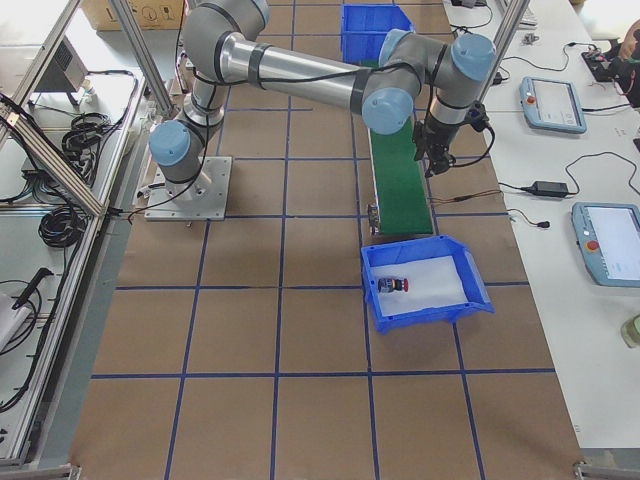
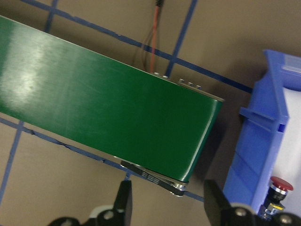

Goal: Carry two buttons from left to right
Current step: 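Move the right gripper back over the yellow-ringed button on the belt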

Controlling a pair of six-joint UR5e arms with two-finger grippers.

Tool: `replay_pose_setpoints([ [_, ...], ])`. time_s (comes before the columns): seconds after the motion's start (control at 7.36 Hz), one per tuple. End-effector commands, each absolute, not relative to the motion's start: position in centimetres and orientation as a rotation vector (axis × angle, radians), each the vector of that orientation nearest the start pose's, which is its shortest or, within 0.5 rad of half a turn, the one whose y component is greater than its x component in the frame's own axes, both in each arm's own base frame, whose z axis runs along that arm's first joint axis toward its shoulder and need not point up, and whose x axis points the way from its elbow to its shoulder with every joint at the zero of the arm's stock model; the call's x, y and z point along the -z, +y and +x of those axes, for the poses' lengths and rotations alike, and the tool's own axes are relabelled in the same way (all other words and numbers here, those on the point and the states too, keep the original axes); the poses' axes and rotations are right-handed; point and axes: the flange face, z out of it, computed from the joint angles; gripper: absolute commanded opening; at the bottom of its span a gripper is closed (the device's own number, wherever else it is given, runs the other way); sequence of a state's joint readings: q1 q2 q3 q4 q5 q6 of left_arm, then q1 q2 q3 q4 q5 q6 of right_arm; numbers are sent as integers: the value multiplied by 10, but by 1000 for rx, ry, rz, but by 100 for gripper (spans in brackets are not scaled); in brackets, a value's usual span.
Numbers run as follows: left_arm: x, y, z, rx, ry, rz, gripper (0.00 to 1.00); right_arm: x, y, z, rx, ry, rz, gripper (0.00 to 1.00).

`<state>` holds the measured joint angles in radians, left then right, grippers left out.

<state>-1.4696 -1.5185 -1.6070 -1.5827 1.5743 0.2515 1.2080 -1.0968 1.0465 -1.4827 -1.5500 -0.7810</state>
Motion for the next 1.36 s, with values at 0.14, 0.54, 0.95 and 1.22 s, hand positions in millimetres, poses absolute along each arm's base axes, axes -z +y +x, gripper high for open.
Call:
replay_pose_setpoints([
  [0.14,-488,-479,-88,-9,3135,243,100,-424,-680,43,24,3064,-550,61],
  [0.54,-488,-479,-88,-9,3135,243,100,-377,-674,143,77,3100,-209,62],
  [0.95,-490,-477,-87,-7,3134,243,100,-331,-689,188,94,3095,-149,64],
  [1.22,-489,-477,-87,-12,3133,243,100,-302,-702,194,112,3094,-157,69],
])
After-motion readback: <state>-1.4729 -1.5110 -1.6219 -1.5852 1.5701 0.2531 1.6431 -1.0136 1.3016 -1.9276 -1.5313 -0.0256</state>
